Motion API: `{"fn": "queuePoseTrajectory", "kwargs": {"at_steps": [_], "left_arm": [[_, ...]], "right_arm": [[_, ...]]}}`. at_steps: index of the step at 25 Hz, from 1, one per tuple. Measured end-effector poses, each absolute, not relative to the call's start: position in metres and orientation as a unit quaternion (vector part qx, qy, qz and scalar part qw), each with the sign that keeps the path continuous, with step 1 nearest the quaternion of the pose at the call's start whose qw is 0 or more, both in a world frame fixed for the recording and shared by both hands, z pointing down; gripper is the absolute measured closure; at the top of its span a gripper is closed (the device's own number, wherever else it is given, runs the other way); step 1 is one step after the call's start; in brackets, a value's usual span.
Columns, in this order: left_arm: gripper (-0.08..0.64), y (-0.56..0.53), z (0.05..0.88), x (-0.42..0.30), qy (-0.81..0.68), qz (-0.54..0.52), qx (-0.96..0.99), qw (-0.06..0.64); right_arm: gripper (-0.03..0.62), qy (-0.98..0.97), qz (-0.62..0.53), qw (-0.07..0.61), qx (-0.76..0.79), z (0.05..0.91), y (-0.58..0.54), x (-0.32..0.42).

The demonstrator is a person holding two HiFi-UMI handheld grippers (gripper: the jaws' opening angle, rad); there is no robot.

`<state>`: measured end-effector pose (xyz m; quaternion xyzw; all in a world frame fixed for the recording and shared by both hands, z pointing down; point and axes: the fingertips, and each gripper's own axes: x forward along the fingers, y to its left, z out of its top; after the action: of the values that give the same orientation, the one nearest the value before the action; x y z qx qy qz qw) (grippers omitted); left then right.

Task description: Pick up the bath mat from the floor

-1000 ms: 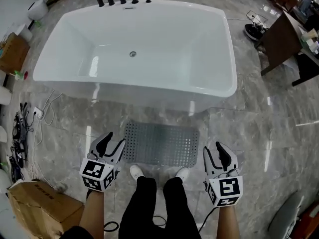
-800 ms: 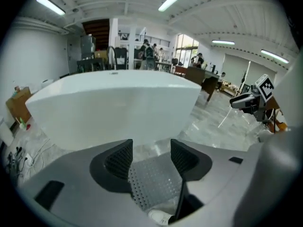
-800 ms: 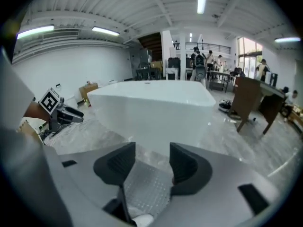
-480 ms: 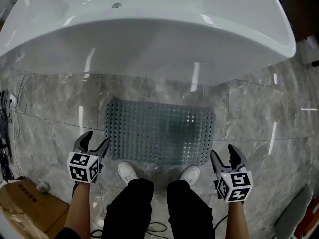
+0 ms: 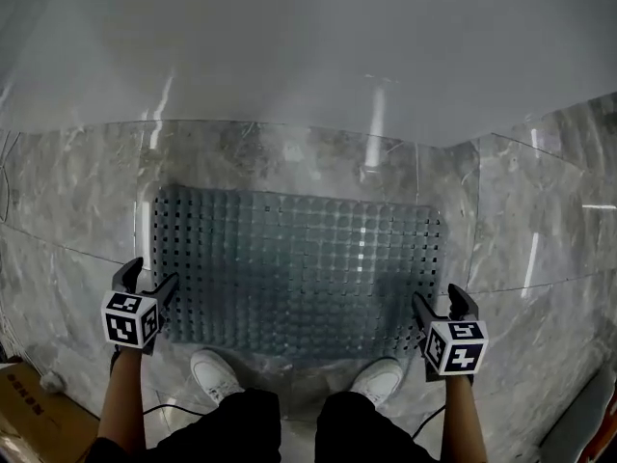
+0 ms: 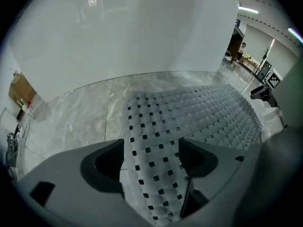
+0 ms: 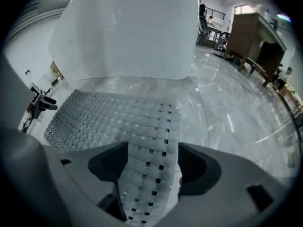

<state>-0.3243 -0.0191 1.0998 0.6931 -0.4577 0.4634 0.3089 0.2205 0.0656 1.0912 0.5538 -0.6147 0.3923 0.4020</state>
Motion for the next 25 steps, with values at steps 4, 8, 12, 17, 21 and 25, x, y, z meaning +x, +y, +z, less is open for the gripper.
{"fn": "queuePoseTrajectory", "kwargs": {"at_steps": [4, 8, 12, 17, 21, 25], "left_arm": [[0.212, -0.019, 1.136, -0.331, -0.461, 0.46, 0.683, 0.33], [0.185, -0.02, 1.151, -0.334, -0.46, 0.456, 0.68, 0.343], [0.172, -0.017, 1.156, -0.338, -0.462, 0.437, 0.672, 0.379], [0.173, -0.016, 1.154, -0.335, -0.466, 0.447, 0.671, 0.365], [0.223, -0.015, 1.151, -0.327, -0.457, 0.443, 0.684, 0.356], [0.373, -0.013, 1.146, -0.314, -0.447, 0.431, 0.701, 0.35]], "right_arm": [[0.267, -0.602, 0.402, 0.42, 0.547, 1.134, 0.069, 0.235], [0.267, -0.594, 0.439, 0.403, 0.54, 1.147, 0.072, 0.237], [0.267, -0.593, 0.448, 0.401, 0.536, 1.149, 0.074, 0.236], [0.268, -0.596, 0.443, 0.404, 0.534, 1.147, 0.073, 0.237], [0.356, -0.607, 0.443, 0.394, 0.529, 1.146, 0.072, 0.226], [0.437, -0.618, 0.418, 0.41, 0.525, 1.14, 0.07, 0.215]]}}
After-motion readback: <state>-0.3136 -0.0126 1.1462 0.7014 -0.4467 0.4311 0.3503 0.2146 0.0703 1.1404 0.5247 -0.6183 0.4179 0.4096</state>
